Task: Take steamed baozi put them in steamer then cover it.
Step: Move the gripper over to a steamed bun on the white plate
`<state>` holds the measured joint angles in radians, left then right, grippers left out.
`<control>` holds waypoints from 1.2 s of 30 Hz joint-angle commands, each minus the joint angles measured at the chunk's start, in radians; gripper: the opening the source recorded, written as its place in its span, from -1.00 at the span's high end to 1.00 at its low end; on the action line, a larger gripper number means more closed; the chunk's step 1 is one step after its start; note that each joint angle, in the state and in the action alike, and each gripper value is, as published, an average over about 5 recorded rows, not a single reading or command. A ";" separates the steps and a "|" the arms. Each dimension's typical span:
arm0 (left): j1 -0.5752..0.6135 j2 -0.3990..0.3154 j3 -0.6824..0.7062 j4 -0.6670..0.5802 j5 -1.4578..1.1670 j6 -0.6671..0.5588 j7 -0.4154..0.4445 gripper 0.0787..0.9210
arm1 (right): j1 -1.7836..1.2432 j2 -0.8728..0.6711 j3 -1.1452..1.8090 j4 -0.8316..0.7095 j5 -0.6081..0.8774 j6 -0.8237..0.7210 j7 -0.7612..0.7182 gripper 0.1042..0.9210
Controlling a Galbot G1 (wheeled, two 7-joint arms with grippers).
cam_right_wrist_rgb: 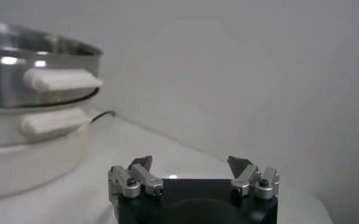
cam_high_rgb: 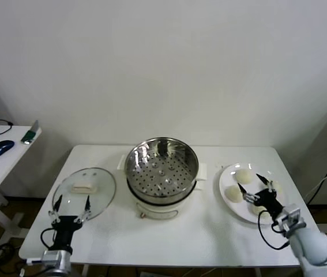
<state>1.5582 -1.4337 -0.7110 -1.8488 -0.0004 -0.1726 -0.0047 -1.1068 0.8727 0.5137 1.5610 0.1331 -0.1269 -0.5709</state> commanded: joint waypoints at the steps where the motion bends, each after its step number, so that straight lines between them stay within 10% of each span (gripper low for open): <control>1: 0.003 0.006 0.002 0.000 0.003 -0.009 -0.004 -0.77 | 0.424 -0.327 -0.359 -0.215 -0.184 -0.049 -0.423 -0.76; 13: 0.007 0.013 -0.007 0.015 -0.007 -0.015 -0.005 -0.77 | 1.073 -0.283 -1.029 -0.575 -0.402 0.196 -0.541 -0.76; 36: -0.007 0.033 -0.028 0.055 -0.023 -0.005 -0.004 -0.77 | 1.177 0.212 -1.101 -1.094 -0.599 0.311 -0.550 -0.76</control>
<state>1.5532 -1.4030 -0.7375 -1.8042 -0.0218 -0.1777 -0.0086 0.0037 0.9532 -0.5402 0.6385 -0.4023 0.1520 -1.1018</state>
